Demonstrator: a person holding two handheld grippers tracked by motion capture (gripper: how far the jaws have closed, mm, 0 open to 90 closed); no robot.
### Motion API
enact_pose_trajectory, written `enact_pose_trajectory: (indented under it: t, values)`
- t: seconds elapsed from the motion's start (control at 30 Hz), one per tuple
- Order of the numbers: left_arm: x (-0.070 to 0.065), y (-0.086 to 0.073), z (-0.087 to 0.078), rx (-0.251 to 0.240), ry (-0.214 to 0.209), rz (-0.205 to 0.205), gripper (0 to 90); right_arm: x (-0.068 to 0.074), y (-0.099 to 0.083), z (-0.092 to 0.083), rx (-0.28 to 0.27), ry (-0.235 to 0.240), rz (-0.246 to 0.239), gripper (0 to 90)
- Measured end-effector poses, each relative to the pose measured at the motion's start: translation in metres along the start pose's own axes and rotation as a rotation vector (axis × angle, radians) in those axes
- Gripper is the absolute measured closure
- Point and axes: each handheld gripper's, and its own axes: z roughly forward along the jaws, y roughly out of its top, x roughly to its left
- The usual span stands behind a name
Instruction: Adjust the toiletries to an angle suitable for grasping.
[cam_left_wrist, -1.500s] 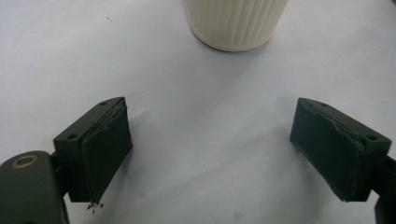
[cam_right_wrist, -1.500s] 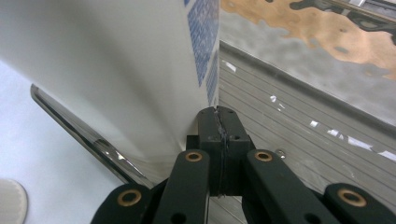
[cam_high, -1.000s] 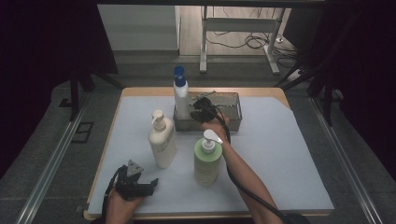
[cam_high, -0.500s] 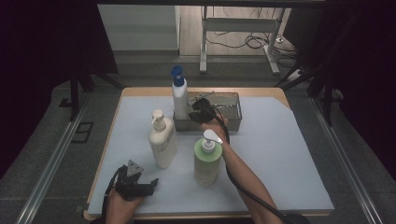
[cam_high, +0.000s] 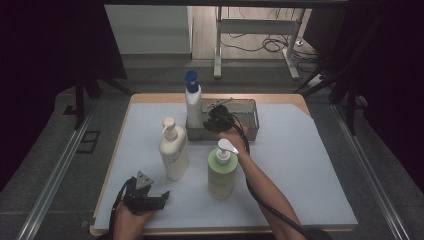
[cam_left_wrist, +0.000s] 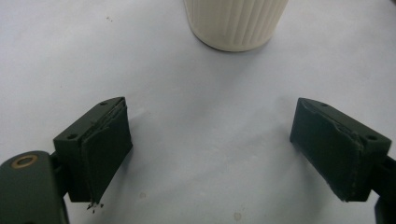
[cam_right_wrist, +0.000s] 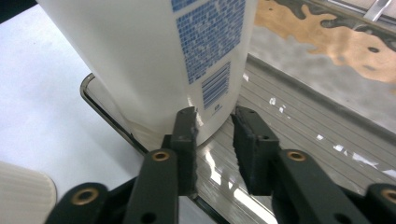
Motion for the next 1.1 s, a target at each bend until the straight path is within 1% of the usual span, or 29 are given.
enact_pose_trajectory:
  t: [0.07, 0.1, 0.13, 0.17, 0.2, 0.23, 0.27, 0.3, 0.4, 0.57, 0.73, 0.9, 0.97, 1.1]
  values:
    - [0.0, 0.0, 0.0, 0.0, 0.001, 0.0, 11.9, -0.001, 0.0, -0.003, -0.006, 0.001, 0.0, 63.9]
    - [0.0, 0.0, 0.0, 0.0, 0.001, 0.0, 12.0, -0.001, 0.0, -0.003, -0.006, 0.001, 0.0, 63.9]
    - [0.0, 0.0, 0.0, 0.0, 0.001, 0.0, 11.9, -0.002, 0.0, -0.006, -0.014, 0.003, -0.007, 59.7]
    - [0.0, 0.0, 0.0, 0.0, 0.001, 0.0, 11.9, -0.002, 0.0, -0.006, -0.014, 0.003, -0.007, 59.7]
    - [0.0, 0.0, 0.0, -0.001, 0.001, 0.0, 11.9, -0.003, 0.0, -0.01, -0.018, 0.003, -0.015, 56.5]
    - [0.0, 0.0, 0.0, -0.001, 0.001, 0.0, 11.9, -0.003, 0.0, -0.01, -0.018, 0.003, -0.015, 56.5]
    - [0.0, 0.0, 0.0, -0.001, 0.0, -0.001, 11.9, -0.004, 0.0, -0.013, -0.021, 0.005, -0.019, 53.5]
    - [0.0, 0.0, 0.0, -0.001, 0.0, -0.001, 11.9, -0.004, 0.0, -0.013, -0.021, 0.005, -0.019, 53.5]
    - [0.0, 0.0, 0.0, -0.002, 0.0, -0.001, 11.9, -0.005, -0.001, -0.02, -0.024, 0.01, -0.036, 49.4]
    - [0.0, 0.0, 0.0, -0.002, 0.001, -0.001, 11.9, -0.005, -0.001, -0.025, -0.027, 0.023, -0.049, 46.6]
    - [0.0, 0.0, 0.0, -0.001, 0.001, 0.0, 12.0, -0.005, -0.001, -0.034, -0.045, 0.042, -0.058, 43.0]
    - [0.0, 0.0, 0.0, -0.001, 0.001, 0.0, 11.9, -0.004, -0.002, -0.042, -0.041, 0.051, -0.078, 41.4]
    - [0.0, 0.0, 0.0, -0.001, 0.001, 0.0, 11.9, -0.004, -0.003, -0.043, -0.043, 0.054, -0.079, 41.1]
    - [0.0, 0.0, 0.0, -0.001, 0.001, 0.0, 11.9, -0.003, -0.005, -0.051, -0.043, 0.07, -0.088, 37.7]
